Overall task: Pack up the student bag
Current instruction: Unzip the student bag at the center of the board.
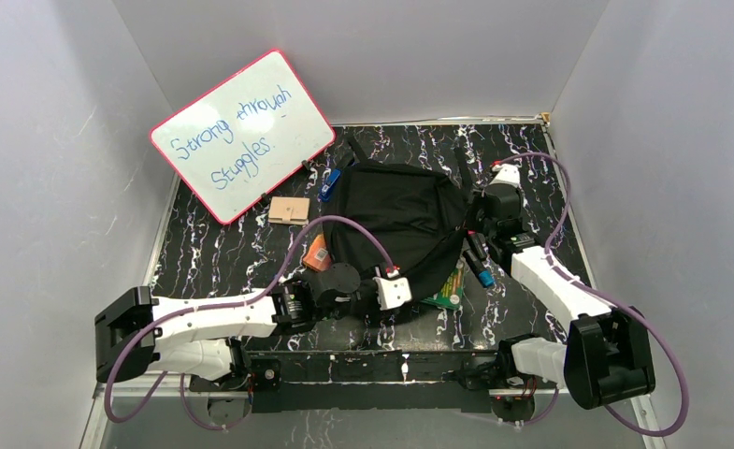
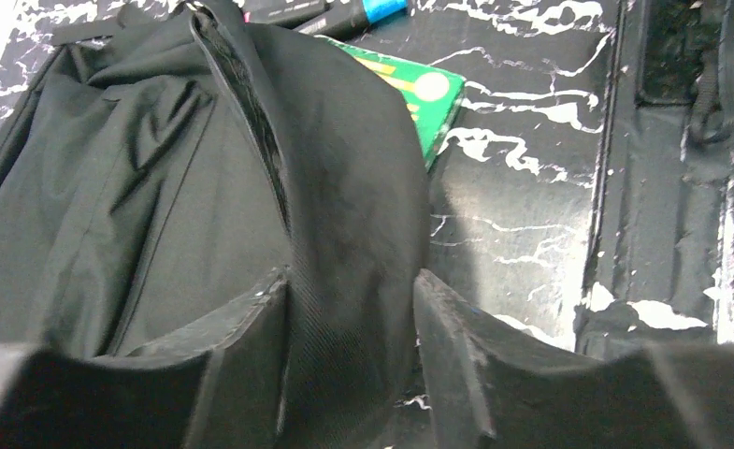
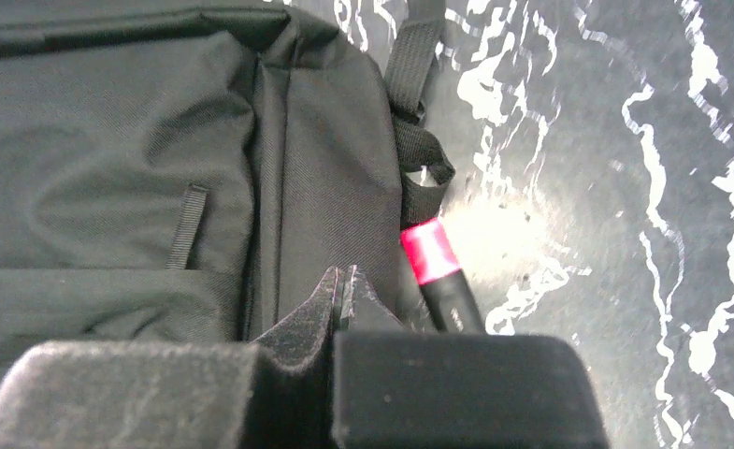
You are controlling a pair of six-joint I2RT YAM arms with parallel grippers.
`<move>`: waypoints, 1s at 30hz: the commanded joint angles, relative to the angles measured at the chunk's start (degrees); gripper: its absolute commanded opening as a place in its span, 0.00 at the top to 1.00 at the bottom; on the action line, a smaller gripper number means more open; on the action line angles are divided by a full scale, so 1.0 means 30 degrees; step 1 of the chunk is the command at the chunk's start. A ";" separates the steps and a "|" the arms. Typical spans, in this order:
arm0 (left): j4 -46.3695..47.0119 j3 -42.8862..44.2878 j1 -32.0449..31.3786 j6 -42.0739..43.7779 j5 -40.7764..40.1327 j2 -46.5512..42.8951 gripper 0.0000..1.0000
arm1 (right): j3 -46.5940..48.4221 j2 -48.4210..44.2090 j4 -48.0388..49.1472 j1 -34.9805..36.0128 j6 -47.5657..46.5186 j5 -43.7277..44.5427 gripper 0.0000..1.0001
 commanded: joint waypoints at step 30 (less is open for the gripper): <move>-0.2968 0.2921 0.6218 -0.9393 -0.2532 -0.2371 0.08 | 0.4137 -0.4461 -0.9993 -0.0912 0.7199 -0.4325 0.12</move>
